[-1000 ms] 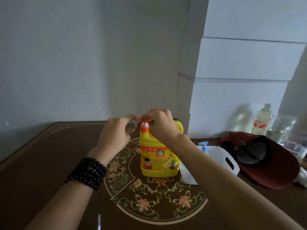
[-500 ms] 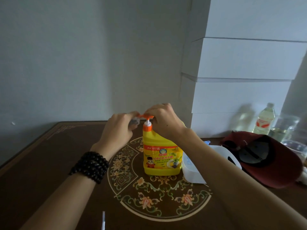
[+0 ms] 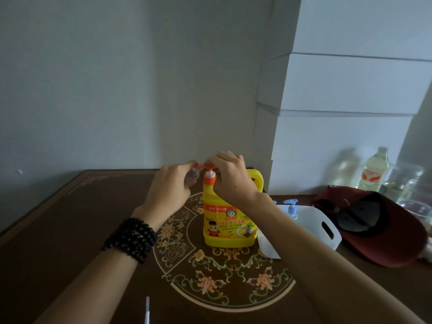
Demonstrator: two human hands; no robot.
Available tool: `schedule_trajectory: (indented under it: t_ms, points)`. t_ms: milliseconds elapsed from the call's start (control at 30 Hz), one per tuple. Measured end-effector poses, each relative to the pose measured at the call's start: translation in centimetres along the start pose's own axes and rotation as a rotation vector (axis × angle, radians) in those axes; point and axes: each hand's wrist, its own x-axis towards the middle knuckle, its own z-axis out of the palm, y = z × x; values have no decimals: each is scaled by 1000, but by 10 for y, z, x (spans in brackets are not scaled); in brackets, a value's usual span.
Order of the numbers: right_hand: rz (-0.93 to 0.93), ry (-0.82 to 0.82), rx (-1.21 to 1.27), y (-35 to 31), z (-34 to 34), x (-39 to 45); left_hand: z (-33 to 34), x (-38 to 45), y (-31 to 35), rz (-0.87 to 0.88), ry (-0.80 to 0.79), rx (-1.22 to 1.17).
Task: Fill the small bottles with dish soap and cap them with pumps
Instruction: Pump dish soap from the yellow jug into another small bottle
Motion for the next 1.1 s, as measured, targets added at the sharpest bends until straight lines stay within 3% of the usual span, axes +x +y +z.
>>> schedule_trajectory:
  t_ms: [233, 633, 800, 967, 1100]
  points:
    - [-49, -128, -120, 0, -22, 15, -7, 5, 3, -4, 10, 3]
    - [41, -43, 71, 0, 3, 0, 13, -8, -5, -18, 21, -9]
    - [4, -34, 4, -2, -12, 8, 4, 3, -4, -16, 41, -12]
    - [-21, -167, -111, -3, -22, 19, 2, 4, -1, -27, 31, -22]
    - [1, -110, -52, -1, -18, 15, 5, 4, -3, -27, 51, 4]
